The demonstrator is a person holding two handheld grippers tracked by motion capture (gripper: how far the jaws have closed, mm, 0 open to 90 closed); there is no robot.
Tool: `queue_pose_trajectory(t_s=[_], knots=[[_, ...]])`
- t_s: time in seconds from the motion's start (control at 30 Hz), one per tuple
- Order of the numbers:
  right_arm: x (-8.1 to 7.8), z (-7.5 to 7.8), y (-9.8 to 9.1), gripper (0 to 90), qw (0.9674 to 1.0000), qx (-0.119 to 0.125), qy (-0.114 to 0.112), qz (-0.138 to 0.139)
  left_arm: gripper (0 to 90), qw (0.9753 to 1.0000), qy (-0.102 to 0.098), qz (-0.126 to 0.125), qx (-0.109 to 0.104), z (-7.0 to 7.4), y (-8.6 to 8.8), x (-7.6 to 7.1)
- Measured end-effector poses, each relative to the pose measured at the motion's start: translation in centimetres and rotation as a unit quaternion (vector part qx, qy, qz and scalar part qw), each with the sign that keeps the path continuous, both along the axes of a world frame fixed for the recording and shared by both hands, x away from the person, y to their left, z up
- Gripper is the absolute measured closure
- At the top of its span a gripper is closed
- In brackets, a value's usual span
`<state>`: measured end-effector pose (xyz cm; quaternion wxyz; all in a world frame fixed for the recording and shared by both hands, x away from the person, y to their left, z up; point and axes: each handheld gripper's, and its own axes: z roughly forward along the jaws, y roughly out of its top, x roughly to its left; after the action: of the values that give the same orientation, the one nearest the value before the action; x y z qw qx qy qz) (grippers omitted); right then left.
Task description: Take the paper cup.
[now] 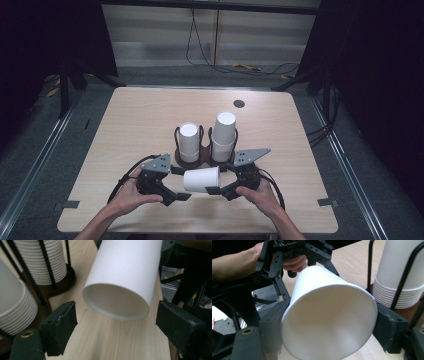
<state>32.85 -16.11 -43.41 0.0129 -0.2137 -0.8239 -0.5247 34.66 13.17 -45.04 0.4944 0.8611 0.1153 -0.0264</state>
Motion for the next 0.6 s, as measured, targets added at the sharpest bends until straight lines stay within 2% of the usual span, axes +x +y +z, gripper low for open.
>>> queue_pose_trajectory(t_s=[0.13,0.2,0.27,0.3,0.6], knots=[[0.1,0.1,-0.3,22.1,0.9998,-0.009,0.004,-0.014,15.5,0.9995,0.0,0.028,-0.015,-0.1,0.8,0.1],[0.1,0.1,-0.5,22.2,0.9995,-0.017,0.004,-0.026,15.7,0.999,-0.006,0.042,-0.015,-0.2,1.2,0.3],[0.0,0.2,-0.7,22.2,0.9991,-0.025,0.007,-0.034,15.8,0.9985,-0.003,0.053,-0.016,-0.4,1.6,0.3],[0.0,0.2,-0.8,22.2,0.9989,-0.029,0.006,-0.037,15.8,0.9984,0.001,0.054,-0.014,-0.5,1.7,0.3],[-0.1,0.6,-2.1,22.2,0.9955,-0.064,0.01,-0.069,15.8,0.9971,-0.008,0.075,-0.002,-1.0,2.4,0.8]])
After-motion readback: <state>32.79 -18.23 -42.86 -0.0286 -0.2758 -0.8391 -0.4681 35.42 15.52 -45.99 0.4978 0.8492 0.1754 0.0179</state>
